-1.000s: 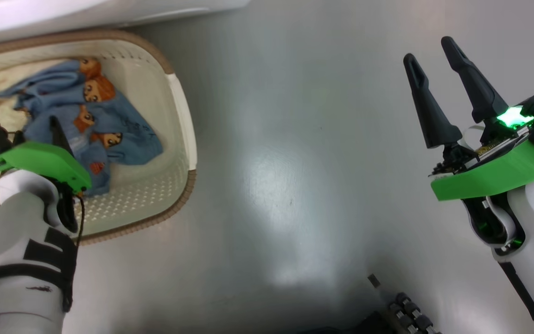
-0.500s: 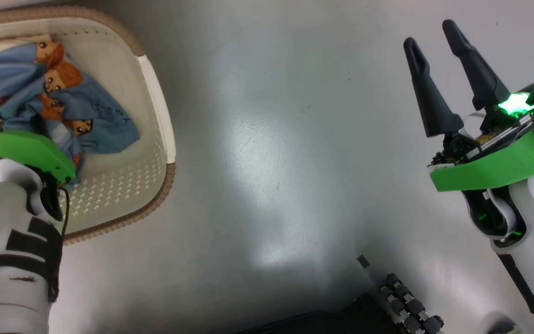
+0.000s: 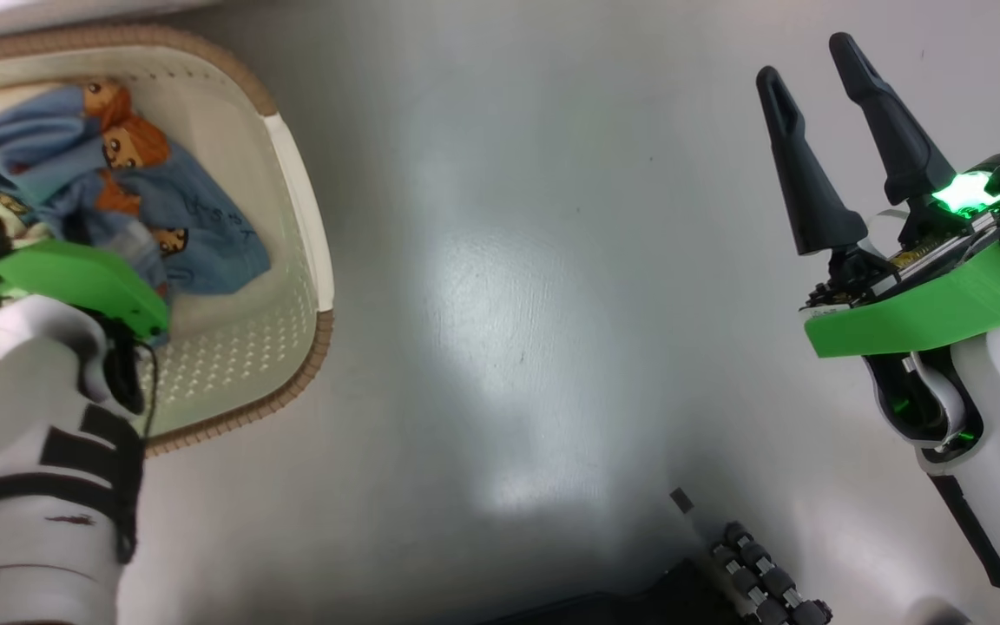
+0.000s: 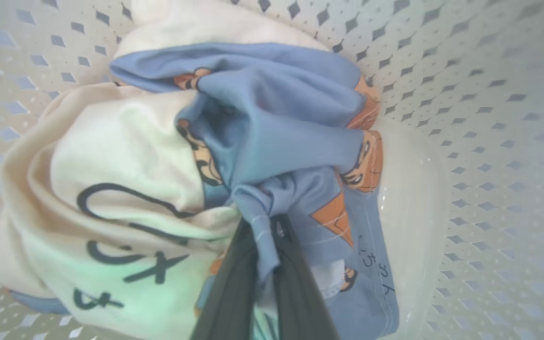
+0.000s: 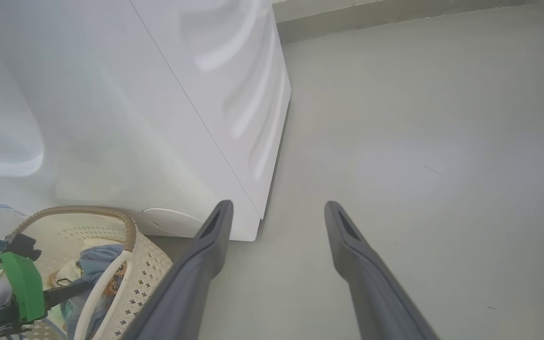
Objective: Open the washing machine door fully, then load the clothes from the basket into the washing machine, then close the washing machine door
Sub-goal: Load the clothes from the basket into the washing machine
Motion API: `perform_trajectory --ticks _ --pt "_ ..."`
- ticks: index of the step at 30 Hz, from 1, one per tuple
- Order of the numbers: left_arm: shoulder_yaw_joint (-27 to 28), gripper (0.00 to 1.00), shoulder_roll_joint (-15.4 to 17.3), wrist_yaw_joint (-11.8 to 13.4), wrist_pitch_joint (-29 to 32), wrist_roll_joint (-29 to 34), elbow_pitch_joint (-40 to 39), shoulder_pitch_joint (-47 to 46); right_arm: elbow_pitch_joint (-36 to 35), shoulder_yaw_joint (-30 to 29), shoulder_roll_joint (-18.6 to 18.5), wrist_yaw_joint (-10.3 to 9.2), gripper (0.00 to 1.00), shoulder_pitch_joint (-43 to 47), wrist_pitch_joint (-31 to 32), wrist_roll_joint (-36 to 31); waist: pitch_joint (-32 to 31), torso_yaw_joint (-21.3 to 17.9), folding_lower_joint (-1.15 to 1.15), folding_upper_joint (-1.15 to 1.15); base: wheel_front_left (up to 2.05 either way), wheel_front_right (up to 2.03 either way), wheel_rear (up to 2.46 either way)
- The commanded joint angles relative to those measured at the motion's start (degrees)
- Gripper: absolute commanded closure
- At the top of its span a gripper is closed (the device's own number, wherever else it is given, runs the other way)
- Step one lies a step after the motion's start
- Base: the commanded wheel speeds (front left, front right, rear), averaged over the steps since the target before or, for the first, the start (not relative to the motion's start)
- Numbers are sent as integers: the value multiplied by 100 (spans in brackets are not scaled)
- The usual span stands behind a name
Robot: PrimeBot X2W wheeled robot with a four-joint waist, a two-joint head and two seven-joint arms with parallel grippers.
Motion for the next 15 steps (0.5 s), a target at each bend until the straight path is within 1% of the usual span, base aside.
perform_trajectory --ticks 1,6,7,15 --pt "64 100 92 -58 -104 -93 -18 409 -71 120 -45 33 0 198 -44 22 -203 34 0 0 0 0 0" --pt "150 100 11 -218 -272 -243 -12 687 -14 175 -17 33 0 230 -44 38 -608 69 0 0 0 0 0" --pt "150 100 11 -218 -272 -243 -12 687 -14 175 -17 33 0 230 -44 38 -608 69 0 0 0 0 0" --pt "213 100 -85 -572 -478 -388 -65 1095 156 275 30 33 0 356 -44 71 -1326 145 0 0 0 0 0"
